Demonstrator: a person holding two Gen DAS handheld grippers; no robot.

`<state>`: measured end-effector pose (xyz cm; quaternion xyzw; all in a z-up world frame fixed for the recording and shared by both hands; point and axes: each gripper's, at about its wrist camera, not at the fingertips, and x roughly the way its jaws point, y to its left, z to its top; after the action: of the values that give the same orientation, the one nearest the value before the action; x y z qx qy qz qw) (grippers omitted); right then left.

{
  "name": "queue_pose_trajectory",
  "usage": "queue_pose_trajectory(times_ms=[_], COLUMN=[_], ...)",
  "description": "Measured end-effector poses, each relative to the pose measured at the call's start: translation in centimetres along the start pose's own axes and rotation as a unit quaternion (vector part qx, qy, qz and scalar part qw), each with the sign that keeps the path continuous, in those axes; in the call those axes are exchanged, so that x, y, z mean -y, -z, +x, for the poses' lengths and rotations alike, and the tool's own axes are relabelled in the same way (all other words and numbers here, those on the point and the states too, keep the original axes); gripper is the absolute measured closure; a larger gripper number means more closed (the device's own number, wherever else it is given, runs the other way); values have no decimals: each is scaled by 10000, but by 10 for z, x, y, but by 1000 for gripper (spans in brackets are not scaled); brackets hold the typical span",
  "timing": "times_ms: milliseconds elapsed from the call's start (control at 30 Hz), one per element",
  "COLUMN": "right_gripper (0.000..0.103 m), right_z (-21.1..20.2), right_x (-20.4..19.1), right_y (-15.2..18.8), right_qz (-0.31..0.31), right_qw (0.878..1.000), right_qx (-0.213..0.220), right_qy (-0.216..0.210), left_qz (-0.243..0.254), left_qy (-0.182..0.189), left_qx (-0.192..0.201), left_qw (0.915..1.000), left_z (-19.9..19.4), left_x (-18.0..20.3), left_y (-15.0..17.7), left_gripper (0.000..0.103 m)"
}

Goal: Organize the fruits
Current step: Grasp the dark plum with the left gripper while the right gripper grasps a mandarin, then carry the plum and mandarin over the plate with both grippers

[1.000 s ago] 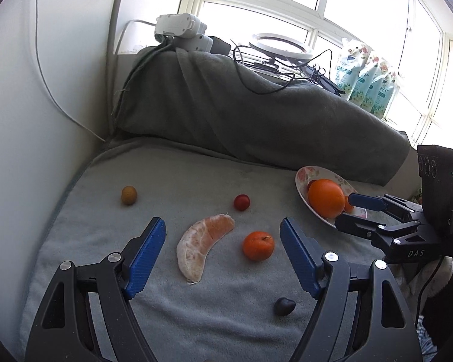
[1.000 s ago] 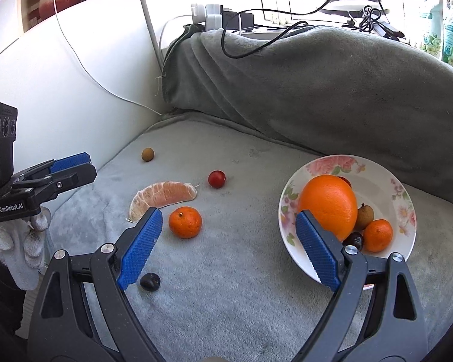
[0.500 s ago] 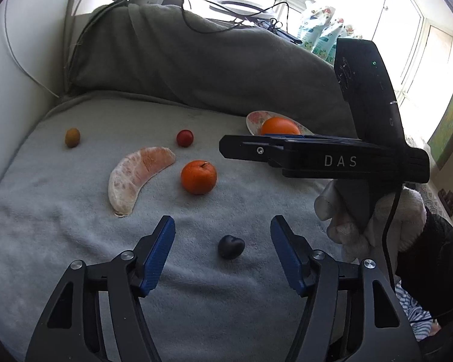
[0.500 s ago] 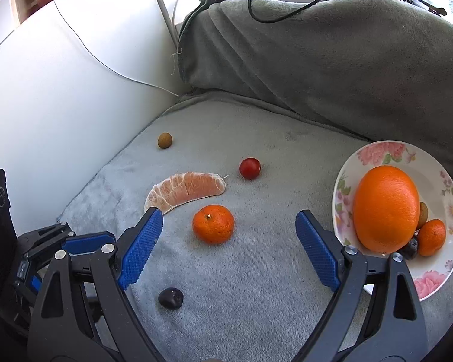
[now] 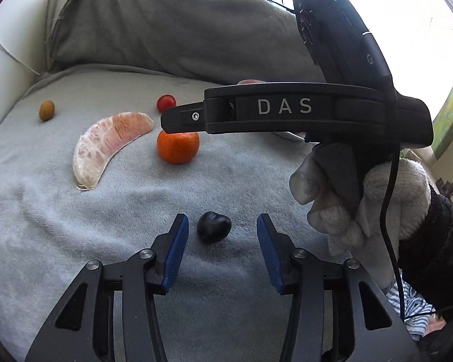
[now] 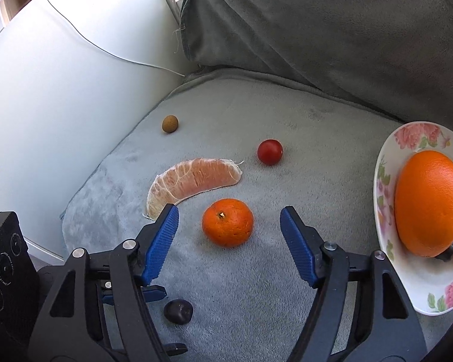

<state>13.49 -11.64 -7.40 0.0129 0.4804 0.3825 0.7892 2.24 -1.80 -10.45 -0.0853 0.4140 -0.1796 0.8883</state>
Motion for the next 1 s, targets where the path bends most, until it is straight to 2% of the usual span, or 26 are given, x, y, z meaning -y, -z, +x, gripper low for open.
queue_pose_trajectory(times_ms=[133,433,600,1000], right_gripper=[37,44,57,60], right_z=[8,21,28,25], right_x=[0,-2,-3,-1], right_y=[1,1,0,1], right_qz=[0,-89,-125,-59], right_qw=[10000,9997,9994,9997], right_qx=[-95,-229,-314,-246], right_qy=[-23,51,45,-1], left_qz=[-21,9,-18,-109], left_qy=[-28,-163,-212,-159], left_qx=[-16,-82,-86,-33], left_qw=[10000,9998,9997,9998], left_z=[2,10,16,14], left_x=[-1,-1,-1,-5], left_y=[-2,-3,-3,-4], left_gripper=[62,74,78,82])
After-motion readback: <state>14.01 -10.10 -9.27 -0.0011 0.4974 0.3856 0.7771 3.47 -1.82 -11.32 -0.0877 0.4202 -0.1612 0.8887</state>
